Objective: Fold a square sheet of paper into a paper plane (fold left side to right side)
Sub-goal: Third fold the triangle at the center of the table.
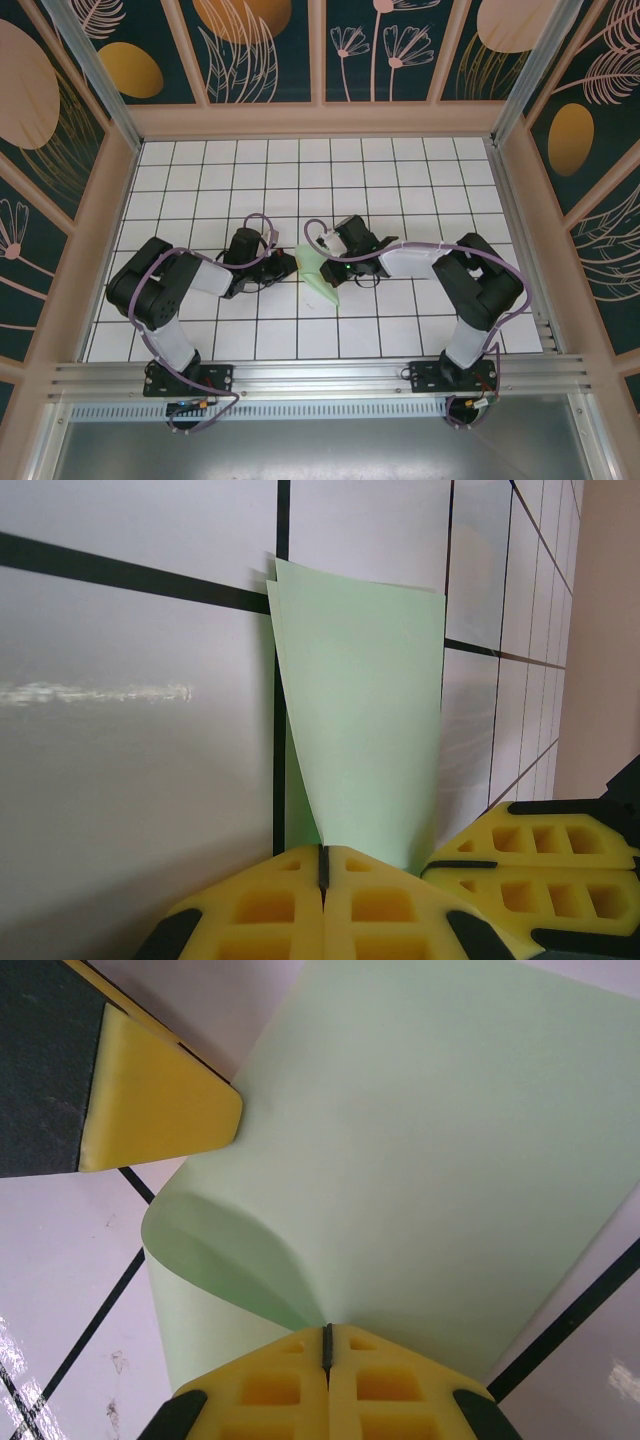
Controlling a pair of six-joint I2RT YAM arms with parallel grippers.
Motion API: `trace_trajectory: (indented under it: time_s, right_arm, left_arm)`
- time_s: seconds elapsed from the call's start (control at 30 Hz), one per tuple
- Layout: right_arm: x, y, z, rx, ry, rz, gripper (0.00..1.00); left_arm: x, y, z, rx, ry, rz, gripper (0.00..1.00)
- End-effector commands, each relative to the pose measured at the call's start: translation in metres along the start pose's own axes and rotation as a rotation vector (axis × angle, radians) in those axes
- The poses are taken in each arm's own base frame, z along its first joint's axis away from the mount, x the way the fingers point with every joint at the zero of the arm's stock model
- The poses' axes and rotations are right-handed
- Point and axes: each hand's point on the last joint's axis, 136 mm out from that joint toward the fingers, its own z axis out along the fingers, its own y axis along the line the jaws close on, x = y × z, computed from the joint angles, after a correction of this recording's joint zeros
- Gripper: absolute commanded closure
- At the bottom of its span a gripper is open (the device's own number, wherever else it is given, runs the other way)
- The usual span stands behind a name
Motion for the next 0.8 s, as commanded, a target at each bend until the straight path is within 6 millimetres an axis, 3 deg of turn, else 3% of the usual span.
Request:
trace_trajectory:
  time_s: [0.0,0.77]
  right_arm:
    - [-0.002,-0.005,-0.004,0.014,-0.009,0.023,1.0]
    - [-0.009,-0.005,-0.015,0.028,-0.042,0.015,1.0]
  left_arm:
    - [-0.001,0.003,0.002,-0.005,0.005,0.012,1.0]
    - [-0.002,0.003,0.003,-0.003,0.004,0.012,1.0]
